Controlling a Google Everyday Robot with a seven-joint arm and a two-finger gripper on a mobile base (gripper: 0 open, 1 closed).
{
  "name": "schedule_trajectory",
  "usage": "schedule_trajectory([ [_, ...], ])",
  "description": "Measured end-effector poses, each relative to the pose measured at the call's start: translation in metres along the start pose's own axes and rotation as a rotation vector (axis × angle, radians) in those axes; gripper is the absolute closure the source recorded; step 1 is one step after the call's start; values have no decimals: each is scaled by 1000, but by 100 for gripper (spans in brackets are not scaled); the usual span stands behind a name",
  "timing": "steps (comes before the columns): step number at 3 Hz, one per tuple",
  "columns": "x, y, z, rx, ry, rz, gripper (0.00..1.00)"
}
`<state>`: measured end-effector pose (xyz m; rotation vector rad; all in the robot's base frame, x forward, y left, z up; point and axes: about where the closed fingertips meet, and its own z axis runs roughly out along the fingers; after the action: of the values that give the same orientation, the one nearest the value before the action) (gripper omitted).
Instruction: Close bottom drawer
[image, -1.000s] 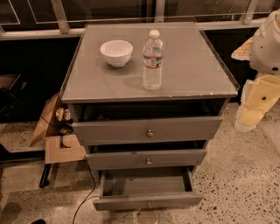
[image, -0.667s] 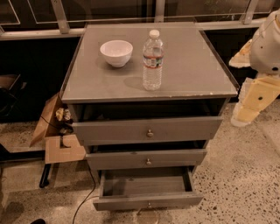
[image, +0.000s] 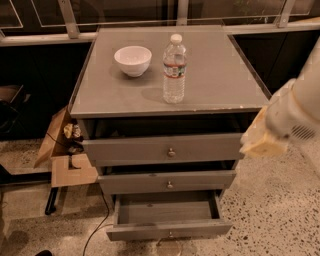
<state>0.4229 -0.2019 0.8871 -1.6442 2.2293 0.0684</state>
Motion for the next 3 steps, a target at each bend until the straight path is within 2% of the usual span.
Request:
schedule_trajectory([
  [1,10,30,95,-103,-92,35,88],
  [2,15,41,183,-170,-197,75,100],
  [3,33,50,264,-246,-250,146,100],
])
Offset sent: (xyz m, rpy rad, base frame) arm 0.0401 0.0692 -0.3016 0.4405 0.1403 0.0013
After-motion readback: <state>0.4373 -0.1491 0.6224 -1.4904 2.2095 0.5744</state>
